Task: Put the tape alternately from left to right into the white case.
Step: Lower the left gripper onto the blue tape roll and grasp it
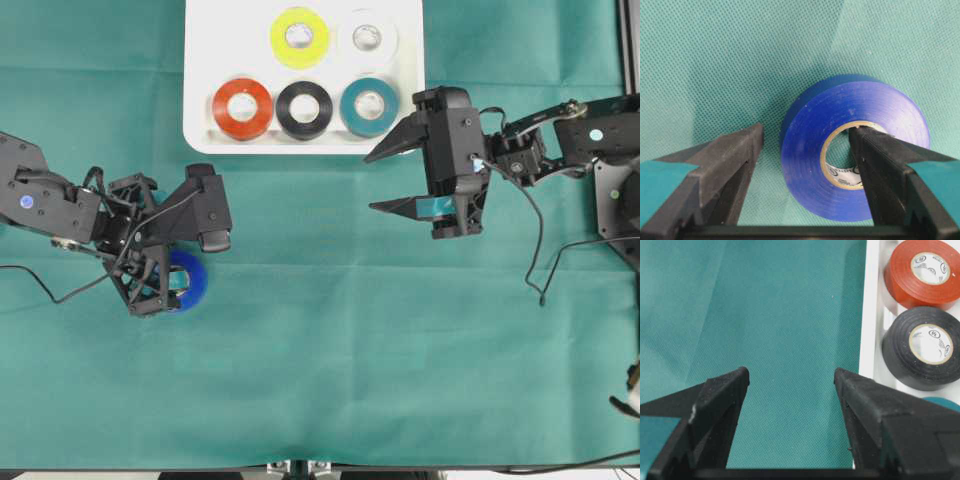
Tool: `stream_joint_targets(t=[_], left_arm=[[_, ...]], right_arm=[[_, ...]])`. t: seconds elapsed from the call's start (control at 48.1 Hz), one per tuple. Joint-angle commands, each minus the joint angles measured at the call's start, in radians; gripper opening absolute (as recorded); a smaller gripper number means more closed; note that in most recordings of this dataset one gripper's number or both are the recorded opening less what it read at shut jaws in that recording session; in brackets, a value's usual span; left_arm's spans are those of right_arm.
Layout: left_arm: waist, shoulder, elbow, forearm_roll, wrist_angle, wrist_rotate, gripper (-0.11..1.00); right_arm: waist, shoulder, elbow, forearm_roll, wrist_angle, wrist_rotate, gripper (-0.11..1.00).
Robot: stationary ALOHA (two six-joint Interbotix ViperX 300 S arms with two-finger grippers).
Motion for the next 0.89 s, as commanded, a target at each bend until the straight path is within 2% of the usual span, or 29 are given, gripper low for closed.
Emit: stream_joint_targets(t=[0.0,0.166,0.312,0.395,0.519,0.623,0.727,0.872], left_arm=[[-0.006,-0.006,-0.002,-0.002,-0.008,-0.003,0.94],[-0.006,-0.015,-0.003,-0.002,-0.008,-0.003,0.93],[-0.005,-0.021,-0.006,-0.002,-0.005,-0.003,0.89],[-0.005,-0.020,-0.009,-0.002,-0.003,0.002,0.69],[-0.006,-0.021,-0.014,-0.002,-0.003,0.003,0.30],[-0.005,-0.020,-0.015,-0.002,-0.002,0.003,0.08],[-0.005,-0.023,-0.015,-0.002,-0.003,0.003,-0.04],[-0.006,-0.031,-0.015,-0.002,-0.002,0.005,-0.04]], right_arm=[[0.002,-0.017,-0.008,0.003,-0.008,0.000,0.74],[0.002,-0.017,-0.011,0.003,-0.008,0.000,0.74],[0.002,-0.017,-0.011,0.003,-0.008,0.000,0.74],[0.002,-0.018,-0.011,0.003,-0.008,0.000,0.74],[0.002,-0.018,-0.012,0.003,-0.008,0.000,0.73],[0.002,-0.017,-0.015,0.003,-0.008,0.000,0.73],[0.002,-0.017,-0.018,0.003,-0.008,0.000,0.73],[0.002,-0.017,-0.018,0.003,-0.008,0.000,0.73]])
